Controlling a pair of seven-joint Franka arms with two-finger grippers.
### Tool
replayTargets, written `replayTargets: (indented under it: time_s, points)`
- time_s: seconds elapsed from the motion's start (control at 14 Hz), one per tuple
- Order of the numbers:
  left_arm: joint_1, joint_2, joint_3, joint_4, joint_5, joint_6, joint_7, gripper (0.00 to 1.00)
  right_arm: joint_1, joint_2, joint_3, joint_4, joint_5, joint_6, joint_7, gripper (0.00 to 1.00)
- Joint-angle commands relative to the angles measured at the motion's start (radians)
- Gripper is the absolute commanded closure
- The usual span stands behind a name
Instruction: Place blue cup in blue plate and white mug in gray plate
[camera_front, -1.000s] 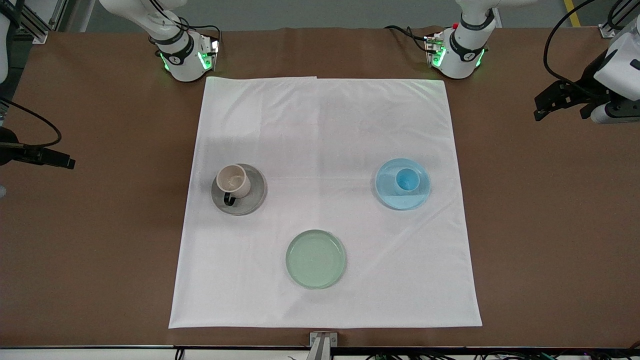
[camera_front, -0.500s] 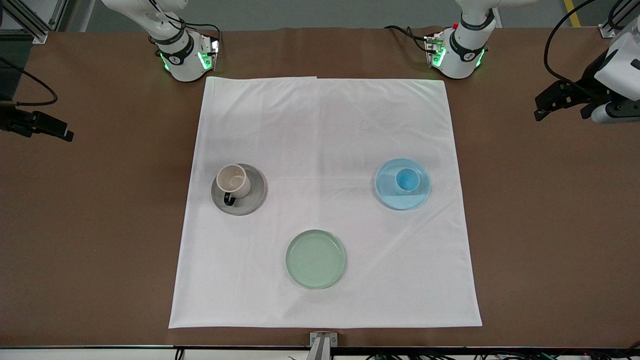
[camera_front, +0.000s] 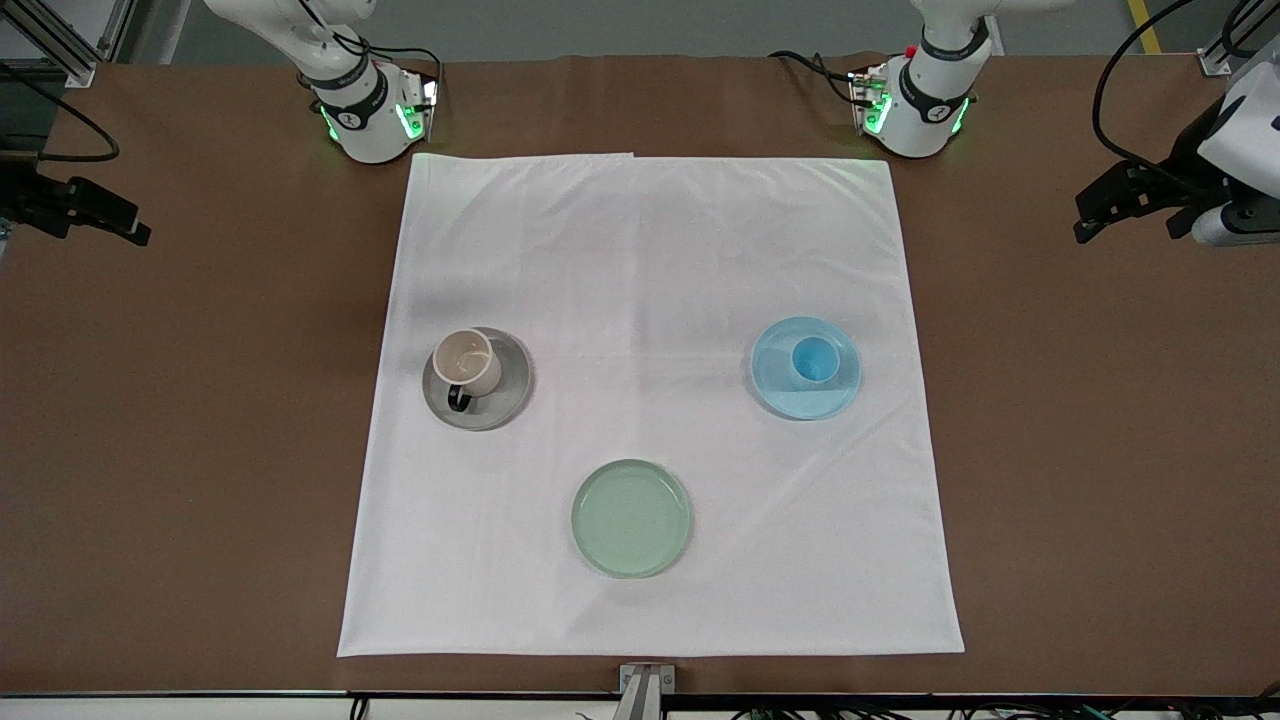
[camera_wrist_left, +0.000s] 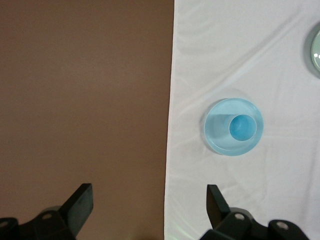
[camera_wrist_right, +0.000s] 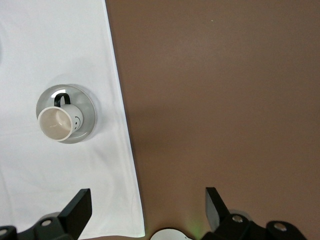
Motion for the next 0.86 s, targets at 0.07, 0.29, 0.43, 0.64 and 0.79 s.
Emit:
replayTargets:
  time_s: [0.07, 0.29, 0.43, 0.64, 0.79]
  points:
    - [0.002, 0.009, 0.002, 0.021, 0.019, 0.000, 0.019, 0.00, -0.025, -0.016, 0.025, 0.066, -0.014, -0.071, 0.015, 0.00]
    - [-0.001, 0.009, 0.001, 0.021, 0.019, -0.003, 0.019, 0.00, -0.025, -0.013, 0.030, 0.094, -0.014, -0.089, 0.017, 0.00]
    - [-0.001, 0.009, 0.001, 0.021, 0.019, -0.004, 0.019, 0.00, -0.027, -0.011, 0.030, 0.097, -0.012, -0.089, 0.017, 0.00]
    - [-0.003, 0.009, -0.001, 0.021, 0.019, -0.004, 0.018, 0.00, -0.025, -0.008, 0.030, 0.097, -0.015, -0.085, 0.030, 0.00]
    - [-0.003, 0.009, -0.001, 0.019, 0.019, -0.006, 0.018, 0.00, -0.025, -0.008, 0.030, 0.096, -0.015, -0.083, 0.032, 0.00]
